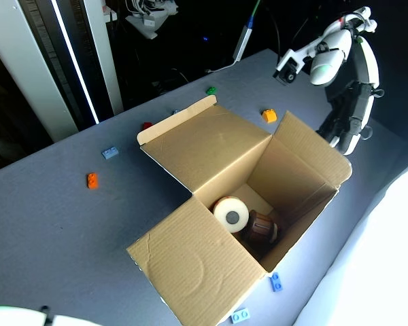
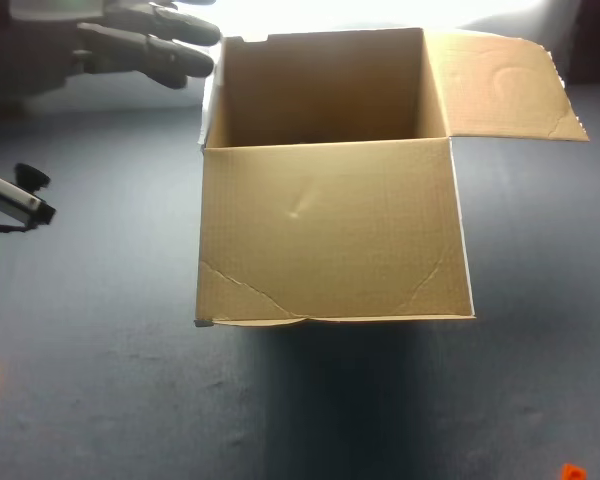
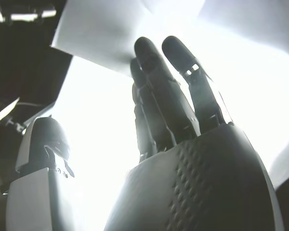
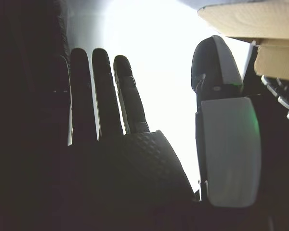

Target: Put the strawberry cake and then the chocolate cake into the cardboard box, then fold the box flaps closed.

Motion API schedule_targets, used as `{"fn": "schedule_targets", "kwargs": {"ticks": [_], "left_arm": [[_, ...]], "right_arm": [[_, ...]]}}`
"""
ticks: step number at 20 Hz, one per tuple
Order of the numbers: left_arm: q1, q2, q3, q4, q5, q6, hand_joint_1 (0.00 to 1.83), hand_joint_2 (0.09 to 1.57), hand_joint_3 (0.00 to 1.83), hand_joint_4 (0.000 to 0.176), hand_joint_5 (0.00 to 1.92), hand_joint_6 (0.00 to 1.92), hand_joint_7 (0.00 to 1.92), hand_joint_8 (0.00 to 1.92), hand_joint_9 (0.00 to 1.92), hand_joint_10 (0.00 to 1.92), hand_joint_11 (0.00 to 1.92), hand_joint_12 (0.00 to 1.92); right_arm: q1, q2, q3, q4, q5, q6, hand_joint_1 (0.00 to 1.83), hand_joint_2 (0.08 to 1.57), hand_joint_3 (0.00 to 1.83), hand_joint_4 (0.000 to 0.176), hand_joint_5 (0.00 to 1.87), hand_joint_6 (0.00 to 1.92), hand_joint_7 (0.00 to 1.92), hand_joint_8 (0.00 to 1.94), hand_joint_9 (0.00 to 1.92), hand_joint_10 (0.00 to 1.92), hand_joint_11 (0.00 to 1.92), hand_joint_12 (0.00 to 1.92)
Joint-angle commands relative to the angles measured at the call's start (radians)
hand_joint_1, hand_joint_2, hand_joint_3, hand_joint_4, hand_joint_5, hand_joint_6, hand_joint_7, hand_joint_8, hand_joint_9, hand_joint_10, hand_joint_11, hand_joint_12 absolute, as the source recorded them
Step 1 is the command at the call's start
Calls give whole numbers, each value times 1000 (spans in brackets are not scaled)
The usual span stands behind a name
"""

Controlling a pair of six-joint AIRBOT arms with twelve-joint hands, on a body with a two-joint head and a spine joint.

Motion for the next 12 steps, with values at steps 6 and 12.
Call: {"fn": "schedule_targets", "kwargs": {"ticks": [6,12], "left_arm": [[-12,7,-19,-51,11,-11,614,1040,1,7,464,0,675,3,795,3,246,1189],[26,0,-28,-260,-35,193,608,1039,0,7,473,1,679,3,795,4,270,1167]], "right_arm": [[-104,28,-40,22,79,-2,487,1088,3,0,311,14,365,6,251,418,0,1207],[-186,-11,-71,39,87,-7,481,1099,0,0,332,20,370,11,251,419,0,1192]]}}
